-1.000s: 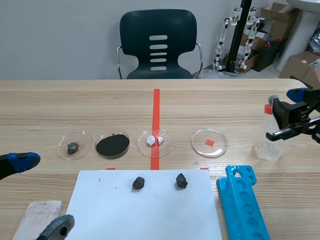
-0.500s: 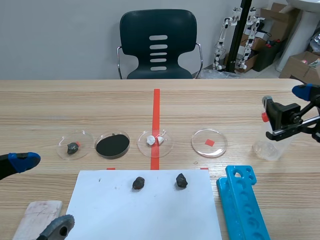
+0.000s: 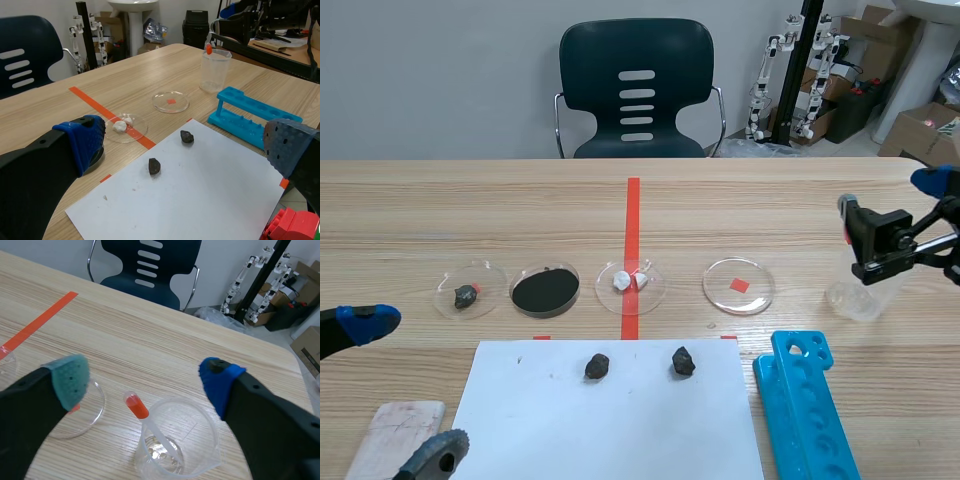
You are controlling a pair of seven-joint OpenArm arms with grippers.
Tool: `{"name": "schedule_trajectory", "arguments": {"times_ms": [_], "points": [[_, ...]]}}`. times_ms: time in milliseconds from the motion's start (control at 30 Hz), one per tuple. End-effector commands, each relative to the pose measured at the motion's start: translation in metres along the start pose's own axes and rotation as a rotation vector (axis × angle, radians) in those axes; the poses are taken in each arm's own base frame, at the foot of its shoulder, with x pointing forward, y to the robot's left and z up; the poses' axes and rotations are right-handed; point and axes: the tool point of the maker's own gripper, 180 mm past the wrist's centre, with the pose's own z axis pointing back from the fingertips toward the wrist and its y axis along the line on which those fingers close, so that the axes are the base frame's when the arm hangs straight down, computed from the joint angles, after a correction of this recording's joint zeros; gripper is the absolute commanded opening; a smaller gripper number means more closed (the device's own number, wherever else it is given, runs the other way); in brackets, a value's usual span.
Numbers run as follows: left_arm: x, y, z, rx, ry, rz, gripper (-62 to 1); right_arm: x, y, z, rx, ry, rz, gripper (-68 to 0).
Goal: Put the dropper in the beaker
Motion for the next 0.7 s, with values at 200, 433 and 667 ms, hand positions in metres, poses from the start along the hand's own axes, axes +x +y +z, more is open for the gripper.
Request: {"name": "schedule_trajectory", "arguments": {"times_ms": [200,433,667], "points": [[0.0114,0.001,-0.003,0.002,-0.044,-0.007,1.4,0.0123,-0.0034,-0.0015,0.004,-0.04,0.009,-2.0],[0.0114,0.001,-0.003,0.002,-0.044,-0.007,1.4,0.0123,-0.0034,-0.0015,0.004,-0.04,0.009,-2.0],[0.0114,0.001,-0.003,0.002,-0.044,-0.007,1.4,0.0123,-0.0034,-0.0015,0.004,-0.04,0.009,-2.0]]}}
